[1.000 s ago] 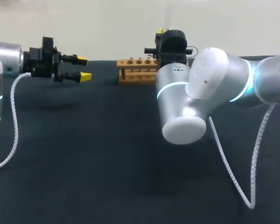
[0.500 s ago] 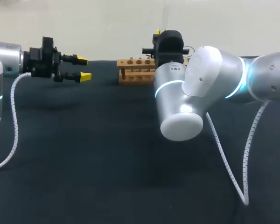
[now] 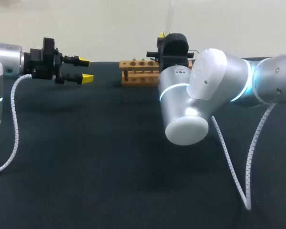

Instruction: Grasp the test tube, adjust it, and insert it.

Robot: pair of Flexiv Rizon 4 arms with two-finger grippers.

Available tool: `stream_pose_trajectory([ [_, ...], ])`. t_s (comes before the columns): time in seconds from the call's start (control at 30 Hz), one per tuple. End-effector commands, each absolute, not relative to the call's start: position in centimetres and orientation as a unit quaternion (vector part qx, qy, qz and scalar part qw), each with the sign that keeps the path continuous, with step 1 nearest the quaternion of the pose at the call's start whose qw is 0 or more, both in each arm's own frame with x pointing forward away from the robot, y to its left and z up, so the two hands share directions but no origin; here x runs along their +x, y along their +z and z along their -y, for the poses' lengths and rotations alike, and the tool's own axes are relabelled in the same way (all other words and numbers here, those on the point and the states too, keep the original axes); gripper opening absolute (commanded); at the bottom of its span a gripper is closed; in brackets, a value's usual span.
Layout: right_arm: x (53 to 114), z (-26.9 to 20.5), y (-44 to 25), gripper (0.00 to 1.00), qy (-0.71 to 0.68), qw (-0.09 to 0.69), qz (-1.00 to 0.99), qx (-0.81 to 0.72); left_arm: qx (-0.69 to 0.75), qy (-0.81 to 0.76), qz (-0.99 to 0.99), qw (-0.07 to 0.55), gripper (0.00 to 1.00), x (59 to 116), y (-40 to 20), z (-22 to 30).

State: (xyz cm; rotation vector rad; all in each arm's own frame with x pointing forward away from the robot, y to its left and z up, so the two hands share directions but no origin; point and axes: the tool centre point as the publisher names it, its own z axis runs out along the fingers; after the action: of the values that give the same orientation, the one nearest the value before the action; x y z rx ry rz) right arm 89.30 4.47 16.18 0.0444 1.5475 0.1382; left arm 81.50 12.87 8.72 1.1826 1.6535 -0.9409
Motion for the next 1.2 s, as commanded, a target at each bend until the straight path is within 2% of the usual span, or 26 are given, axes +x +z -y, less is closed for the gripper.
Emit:
stream_pose_trajectory([
  [0.03, 89.4, -4.2, 15.9, 0.00, 0.075, 0.714, -0.696, 0.009, 0.475, -0.377, -0.663, 0.438, 1.00, 81.4, 8.6, -12.9],
  [1.2, 90.0, -2.6, 14.8, 0.00, 0.071, 0.708, -0.703, 0.012, 0.475, -0.377, -0.663, 0.438, 1.00, 81.4, 8.6, -12.9],
])
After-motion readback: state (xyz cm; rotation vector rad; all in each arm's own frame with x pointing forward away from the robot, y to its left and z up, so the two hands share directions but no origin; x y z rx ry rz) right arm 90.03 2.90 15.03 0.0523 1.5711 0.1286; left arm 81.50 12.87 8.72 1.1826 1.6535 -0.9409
